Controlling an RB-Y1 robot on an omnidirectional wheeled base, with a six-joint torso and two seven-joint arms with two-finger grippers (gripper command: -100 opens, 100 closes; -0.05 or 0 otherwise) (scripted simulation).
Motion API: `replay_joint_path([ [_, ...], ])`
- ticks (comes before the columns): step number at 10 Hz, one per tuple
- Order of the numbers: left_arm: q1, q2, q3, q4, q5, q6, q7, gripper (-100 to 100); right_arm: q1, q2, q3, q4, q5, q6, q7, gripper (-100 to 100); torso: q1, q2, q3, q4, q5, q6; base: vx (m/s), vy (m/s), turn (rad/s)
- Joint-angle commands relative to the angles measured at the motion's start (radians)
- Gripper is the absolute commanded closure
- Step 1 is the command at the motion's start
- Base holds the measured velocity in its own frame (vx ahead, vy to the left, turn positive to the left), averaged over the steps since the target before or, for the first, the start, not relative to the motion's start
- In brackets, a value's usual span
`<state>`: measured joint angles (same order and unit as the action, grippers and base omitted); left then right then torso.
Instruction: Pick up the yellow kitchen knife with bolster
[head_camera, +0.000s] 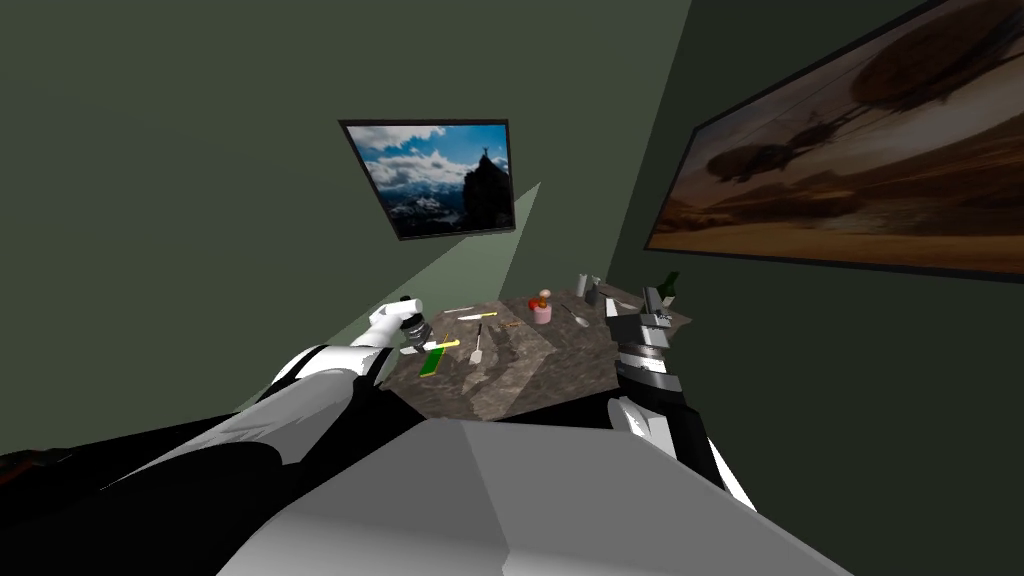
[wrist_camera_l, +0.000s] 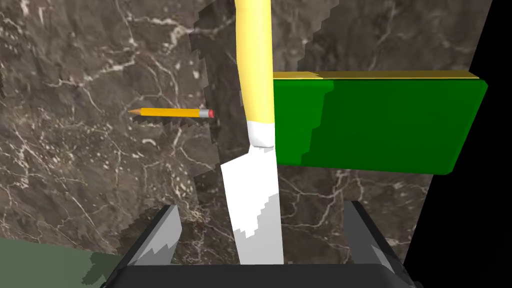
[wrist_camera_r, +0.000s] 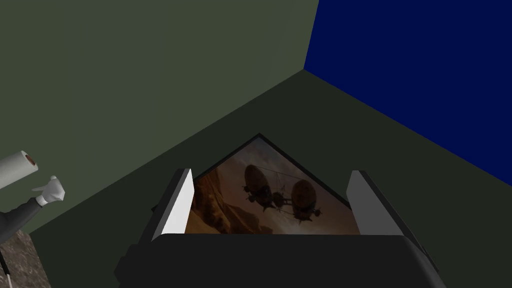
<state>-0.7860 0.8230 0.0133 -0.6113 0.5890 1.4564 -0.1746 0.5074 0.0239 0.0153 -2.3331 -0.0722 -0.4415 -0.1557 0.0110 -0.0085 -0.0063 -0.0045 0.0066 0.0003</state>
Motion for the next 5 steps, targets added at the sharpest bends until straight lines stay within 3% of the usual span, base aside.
replay_joint_path([
  [1,0.008,-0.012,0.013,0.03,-0.017,0.024,-0.015,-100,0.0,0.0,0.0,0.0,0.0,0.0,0.0,0,0.0,0.0,0.0,0.0,0.0,0.0,0.081,0.076,-0.168],
  [3,0.006,-0.011,0.013,0.033,-0.017,0.025,-0.017,-100,0.0,0.0,0.0,0.0,0.0,0.0,0.0,0,0.0,0.0,0.0,0.0,0.0,-0.001,0.048,0.044,-0.029],
  [4,0.005,-0.011,0.013,0.037,-0.018,0.024,-0.019,0,0.0,0.0,0.0,0.0,0.0,0.0,0.0,0,-0.002,0.002,0.001,0.0,0.0,-0.001,0.006,0.005,0.0],
  [5,0.015,-0.024,0.014,0.042,-0.027,-0.007,-0.016,-100,0.0,0.0,0.0,0.0,0.0,0.0,0.0,0,-0.004,0.003,0.002,0.001,-0.001,-0.001,-0.01,-0.003,0.002],
])
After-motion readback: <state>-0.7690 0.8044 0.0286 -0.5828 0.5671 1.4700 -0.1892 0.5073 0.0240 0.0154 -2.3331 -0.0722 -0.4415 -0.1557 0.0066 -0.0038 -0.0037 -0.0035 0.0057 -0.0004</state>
